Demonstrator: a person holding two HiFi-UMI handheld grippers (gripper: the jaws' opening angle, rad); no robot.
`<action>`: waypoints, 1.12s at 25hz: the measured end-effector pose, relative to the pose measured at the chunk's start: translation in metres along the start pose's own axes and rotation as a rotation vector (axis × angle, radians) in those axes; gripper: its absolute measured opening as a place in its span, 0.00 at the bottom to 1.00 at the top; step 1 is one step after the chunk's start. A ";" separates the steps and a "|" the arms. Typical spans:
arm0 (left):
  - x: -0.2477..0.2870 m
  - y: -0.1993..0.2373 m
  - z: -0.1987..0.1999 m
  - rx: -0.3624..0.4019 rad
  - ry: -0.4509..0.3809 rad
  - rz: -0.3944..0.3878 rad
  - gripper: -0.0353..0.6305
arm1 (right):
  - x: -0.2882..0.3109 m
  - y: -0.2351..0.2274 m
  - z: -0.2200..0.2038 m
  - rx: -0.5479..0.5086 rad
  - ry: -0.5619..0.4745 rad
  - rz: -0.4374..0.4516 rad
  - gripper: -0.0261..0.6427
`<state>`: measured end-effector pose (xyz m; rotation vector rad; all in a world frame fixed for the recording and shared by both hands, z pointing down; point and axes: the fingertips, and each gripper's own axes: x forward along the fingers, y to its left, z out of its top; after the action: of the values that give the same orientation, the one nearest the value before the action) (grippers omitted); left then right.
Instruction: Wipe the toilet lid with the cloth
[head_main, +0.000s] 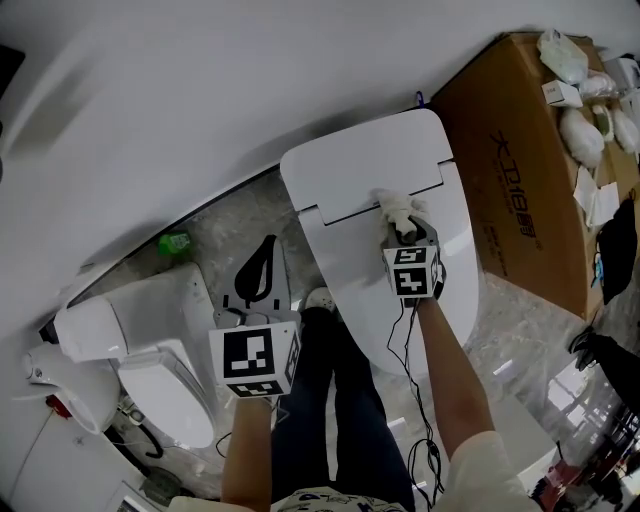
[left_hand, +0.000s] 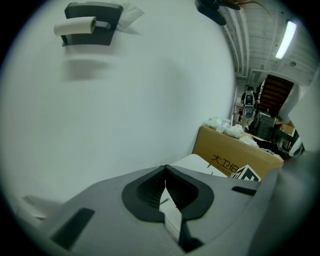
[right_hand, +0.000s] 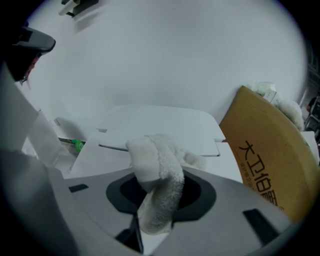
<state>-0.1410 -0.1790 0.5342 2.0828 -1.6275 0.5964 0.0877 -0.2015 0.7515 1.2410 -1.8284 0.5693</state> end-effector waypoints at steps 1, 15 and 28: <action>-0.001 0.002 -0.001 -0.001 0.000 0.002 0.06 | 0.000 0.006 0.001 -0.004 -0.001 0.006 0.21; -0.019 0.017 -0.009 -0.012 -0.004 0.030 0.06 | -0.007 0.092 0.005 -0.105 -0.008 0.149 0.21; -0.031 0.016 -0.012 -0.022 -0.004 0.048 0.06 | -0.022 0.163 -0.008 -0.240 0.000 0.319 0.21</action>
<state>-0.1639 -0.1506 0.5274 2.0357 -1.6829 0.5886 -0.0542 -0.1173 0.7512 0.7960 -2.0430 0.5024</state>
